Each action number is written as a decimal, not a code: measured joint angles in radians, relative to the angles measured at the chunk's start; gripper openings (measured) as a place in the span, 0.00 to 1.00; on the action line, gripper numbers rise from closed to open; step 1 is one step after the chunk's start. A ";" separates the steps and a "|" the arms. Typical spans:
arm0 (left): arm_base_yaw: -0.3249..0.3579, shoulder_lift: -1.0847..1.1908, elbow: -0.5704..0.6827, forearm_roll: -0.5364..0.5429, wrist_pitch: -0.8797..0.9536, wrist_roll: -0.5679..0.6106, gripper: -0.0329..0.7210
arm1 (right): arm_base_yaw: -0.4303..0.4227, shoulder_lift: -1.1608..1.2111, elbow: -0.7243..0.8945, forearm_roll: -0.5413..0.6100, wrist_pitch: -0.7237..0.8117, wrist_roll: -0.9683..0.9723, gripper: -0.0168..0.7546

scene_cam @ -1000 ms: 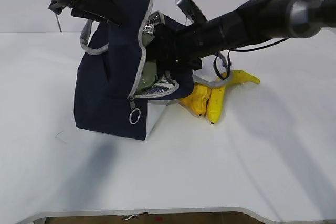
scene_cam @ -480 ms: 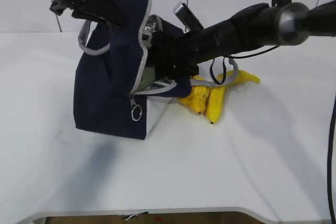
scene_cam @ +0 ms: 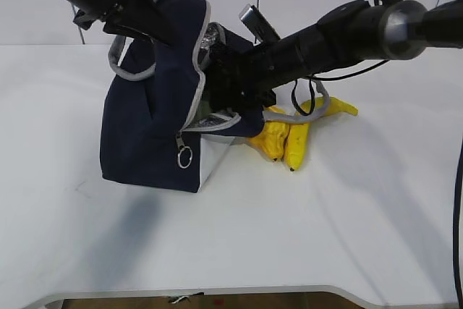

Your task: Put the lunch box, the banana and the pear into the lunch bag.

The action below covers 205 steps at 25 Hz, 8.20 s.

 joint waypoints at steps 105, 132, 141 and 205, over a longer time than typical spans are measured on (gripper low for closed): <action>0.004 0.000 0.000 0.252 -0.001 -0.092 0.08 | -0.060 -0.171 -0.503 -0.262 0.394 0.216 0.34; 0.026 0.004 0.000 0.018 -0.016 -0.094 0.08 | 0.018 -0.044 -0.421 -0.451 0.388 0.162 0.34; 0.026 0.004 0.000 -0.013 -0.005 -0.094 0.08 | 0.022 0.003 -0.421 -0.490 0.369 0.203 0.34; 0.199 0.004 0.000 0.107 0.060 -0.098 0.08 | 0.029 -0.240 -0.037 -0.969 0.302 0.451 0.79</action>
